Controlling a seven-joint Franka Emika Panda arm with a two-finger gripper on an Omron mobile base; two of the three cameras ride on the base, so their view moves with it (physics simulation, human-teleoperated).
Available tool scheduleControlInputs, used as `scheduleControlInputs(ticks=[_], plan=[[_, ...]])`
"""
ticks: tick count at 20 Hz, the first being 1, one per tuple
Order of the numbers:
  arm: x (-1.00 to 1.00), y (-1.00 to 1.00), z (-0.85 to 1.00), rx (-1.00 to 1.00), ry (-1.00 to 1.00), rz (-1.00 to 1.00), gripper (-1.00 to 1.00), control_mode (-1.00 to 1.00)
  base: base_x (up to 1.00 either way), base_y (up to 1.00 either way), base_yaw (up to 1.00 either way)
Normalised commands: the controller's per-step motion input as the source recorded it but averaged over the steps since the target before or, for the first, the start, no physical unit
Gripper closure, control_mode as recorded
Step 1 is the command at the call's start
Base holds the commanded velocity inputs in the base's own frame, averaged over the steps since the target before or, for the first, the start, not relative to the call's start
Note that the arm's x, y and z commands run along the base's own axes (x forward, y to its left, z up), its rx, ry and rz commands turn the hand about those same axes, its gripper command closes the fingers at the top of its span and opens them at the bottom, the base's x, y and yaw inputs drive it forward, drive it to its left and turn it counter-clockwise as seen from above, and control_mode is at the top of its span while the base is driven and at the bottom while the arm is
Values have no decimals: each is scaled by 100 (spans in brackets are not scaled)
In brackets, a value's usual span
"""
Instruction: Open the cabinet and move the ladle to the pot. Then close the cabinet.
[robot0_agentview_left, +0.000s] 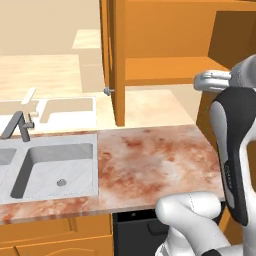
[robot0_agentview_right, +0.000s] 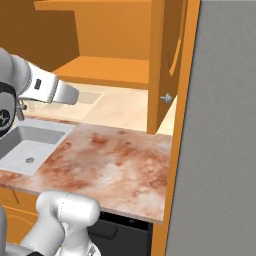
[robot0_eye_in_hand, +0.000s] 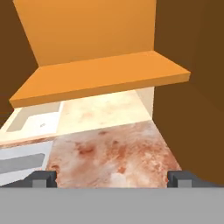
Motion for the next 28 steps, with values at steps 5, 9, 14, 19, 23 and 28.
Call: scheduleControlInputs(ticks=[5,9,14,19,23,28], plan=[[-26,-8,28,-17,-5,-12,-100,-100,0,0,0],[-16,0,1,-25,0,-28,-100,-100,0,0,0],[-43,-39,1,-13,0,-30,-100,-100,0,0,0],[-58,-77,0,-1,0,-15,-100,-100,0,0,0],[-26,-50,0,1,0,-1,-100,-100,0,0,0],[0,-21,1,0,0,0,-100,-100,0,0,0]])
